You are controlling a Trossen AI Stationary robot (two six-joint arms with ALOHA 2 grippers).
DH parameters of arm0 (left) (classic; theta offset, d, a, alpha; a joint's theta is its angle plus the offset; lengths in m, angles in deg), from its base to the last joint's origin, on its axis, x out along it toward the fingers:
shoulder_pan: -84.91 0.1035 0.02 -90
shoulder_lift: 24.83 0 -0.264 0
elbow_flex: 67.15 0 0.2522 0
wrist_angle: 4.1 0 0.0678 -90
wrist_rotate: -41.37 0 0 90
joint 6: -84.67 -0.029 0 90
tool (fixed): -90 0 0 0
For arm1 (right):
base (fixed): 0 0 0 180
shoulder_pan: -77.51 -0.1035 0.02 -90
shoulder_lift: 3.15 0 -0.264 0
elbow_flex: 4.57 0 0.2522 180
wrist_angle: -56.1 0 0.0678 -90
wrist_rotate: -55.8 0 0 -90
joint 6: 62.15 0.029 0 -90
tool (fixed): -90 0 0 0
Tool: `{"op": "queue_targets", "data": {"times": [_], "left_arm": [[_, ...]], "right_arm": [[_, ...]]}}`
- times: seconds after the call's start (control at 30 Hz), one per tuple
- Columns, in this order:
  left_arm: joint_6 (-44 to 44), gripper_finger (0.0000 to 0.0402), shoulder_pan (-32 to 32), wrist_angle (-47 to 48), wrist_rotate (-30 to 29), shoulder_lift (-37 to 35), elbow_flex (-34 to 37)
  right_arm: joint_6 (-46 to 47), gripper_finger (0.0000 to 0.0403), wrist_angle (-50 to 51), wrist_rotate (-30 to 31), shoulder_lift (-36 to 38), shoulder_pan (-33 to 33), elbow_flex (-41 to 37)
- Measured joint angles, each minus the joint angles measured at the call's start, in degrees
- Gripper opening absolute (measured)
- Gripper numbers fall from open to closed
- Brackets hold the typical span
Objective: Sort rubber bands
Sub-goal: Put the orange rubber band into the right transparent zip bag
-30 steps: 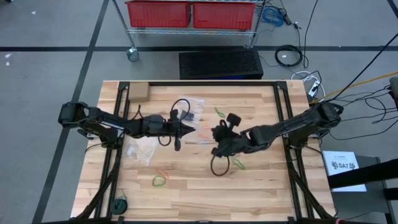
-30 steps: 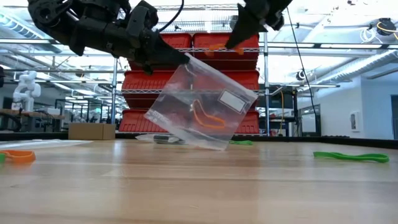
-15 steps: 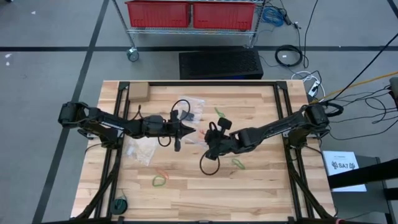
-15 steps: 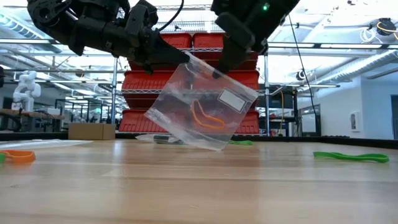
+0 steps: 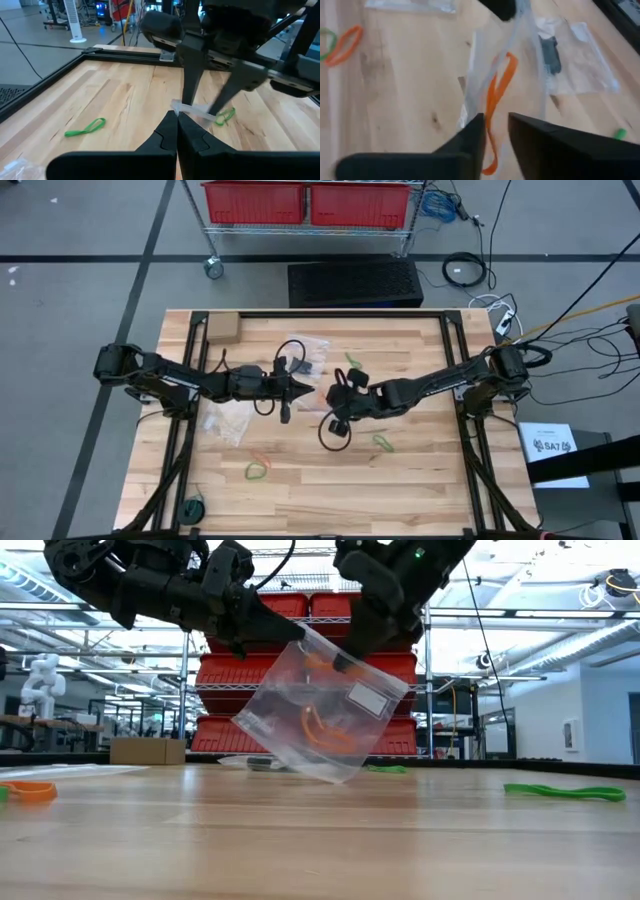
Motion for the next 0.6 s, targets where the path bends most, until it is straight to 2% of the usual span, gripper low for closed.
{"op": "queue_targets", "data": {"times": [0.2,0.3,0.43,0.6], "left_arm": [[0.0,0.0000,0.0,0.3,0.0,0.0,0.0],[0.0,0.0000,0.0,0.4,0.0,0.0,0.0],[0.0,0.0000,0.0,0.8,-0.4,0.0,0.0],[-0.5,0.0000,0.0,4.4,-2.6,-0.9,0.6]], "right_arm": [[0.2,0.0196,-1.6,-2.7,0.0,0.8,0.0],[0.2,0.0236,-1.5,-5.6,0.1,1.2,0.0],[0.2,0.0263,-1.1,-8.1,1.4,1.2,0.1],[0.0,0.0269,-1.4,-8.1,4.0,-0.4,0.1]]}}
